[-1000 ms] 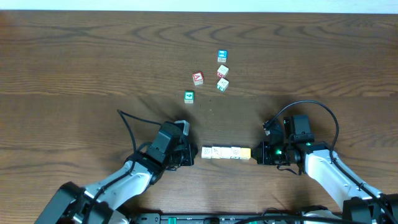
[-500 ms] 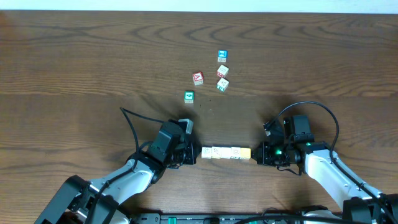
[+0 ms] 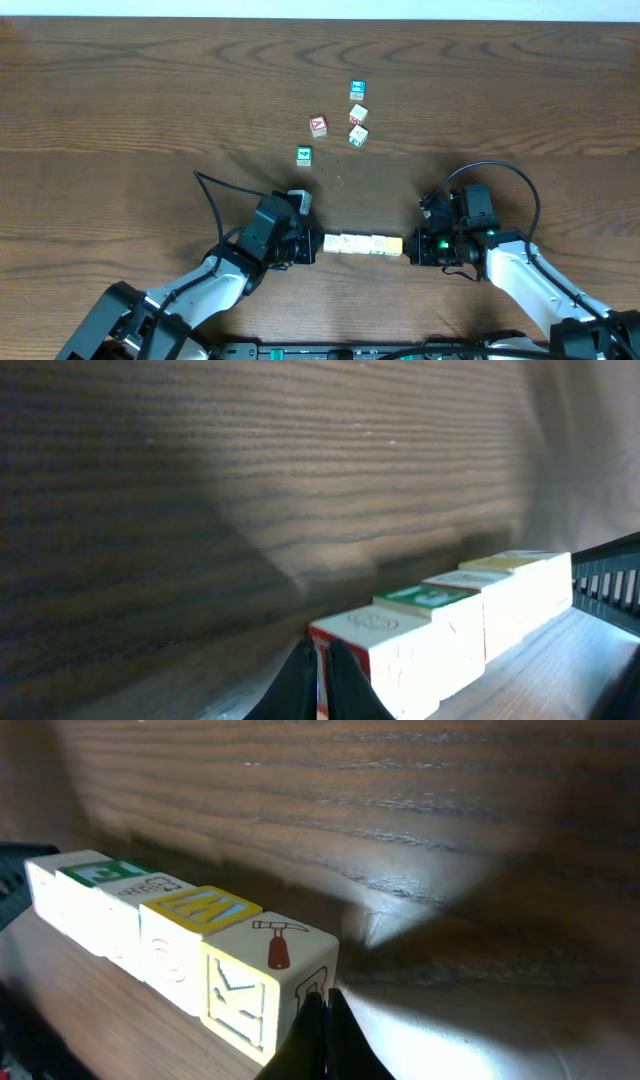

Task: Lift 5 blocks

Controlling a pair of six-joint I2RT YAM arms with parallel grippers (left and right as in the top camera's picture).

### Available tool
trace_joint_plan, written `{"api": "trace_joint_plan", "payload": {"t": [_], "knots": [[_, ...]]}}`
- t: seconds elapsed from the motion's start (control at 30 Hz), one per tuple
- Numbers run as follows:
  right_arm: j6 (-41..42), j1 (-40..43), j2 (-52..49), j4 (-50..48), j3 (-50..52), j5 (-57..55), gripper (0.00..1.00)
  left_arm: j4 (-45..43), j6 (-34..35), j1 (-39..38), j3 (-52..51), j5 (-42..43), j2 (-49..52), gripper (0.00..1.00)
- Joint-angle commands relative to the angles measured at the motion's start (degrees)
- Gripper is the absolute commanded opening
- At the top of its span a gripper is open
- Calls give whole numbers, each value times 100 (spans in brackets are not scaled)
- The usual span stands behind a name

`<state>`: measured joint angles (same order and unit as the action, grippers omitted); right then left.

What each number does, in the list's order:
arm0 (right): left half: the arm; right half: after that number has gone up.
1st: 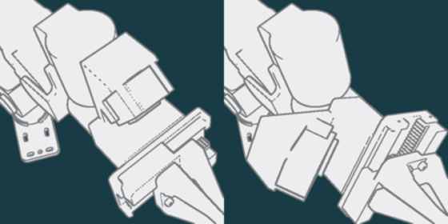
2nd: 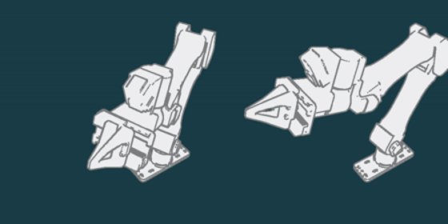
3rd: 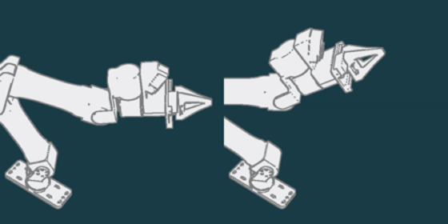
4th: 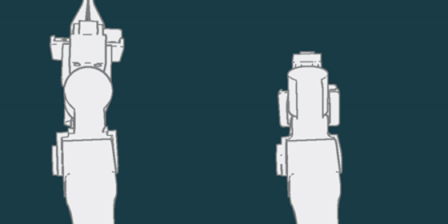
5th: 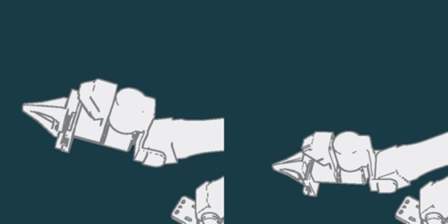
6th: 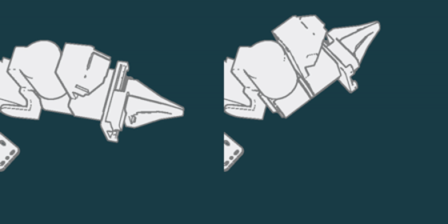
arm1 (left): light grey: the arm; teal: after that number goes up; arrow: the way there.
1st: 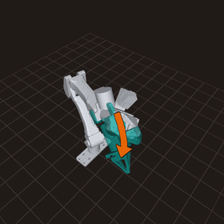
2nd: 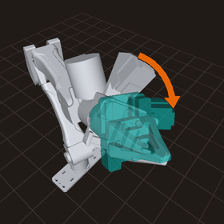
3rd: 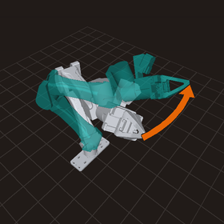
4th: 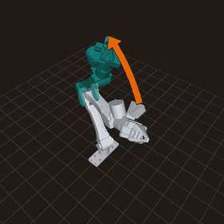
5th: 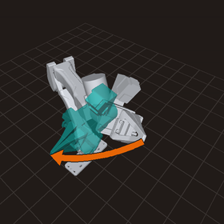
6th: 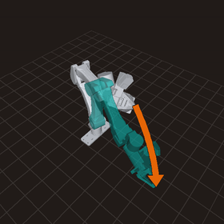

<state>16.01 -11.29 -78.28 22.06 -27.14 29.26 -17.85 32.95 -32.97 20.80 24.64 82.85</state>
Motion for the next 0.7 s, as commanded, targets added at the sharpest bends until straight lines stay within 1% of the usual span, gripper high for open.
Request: {"api": "trace_joint_plan", "payload": {"t": [0.0,0.4,0.67], "knots": [[291,-315,-39,-186,31,361,1,-52,-98,-260,-44,310,26,7],[407,-437,-39,-350,31,363,1,-50,-98,-286,-44,302,26,7],[214,-437,-39,-348,31,391,1,-52,-98,-286,-44,326,26,7]]}}
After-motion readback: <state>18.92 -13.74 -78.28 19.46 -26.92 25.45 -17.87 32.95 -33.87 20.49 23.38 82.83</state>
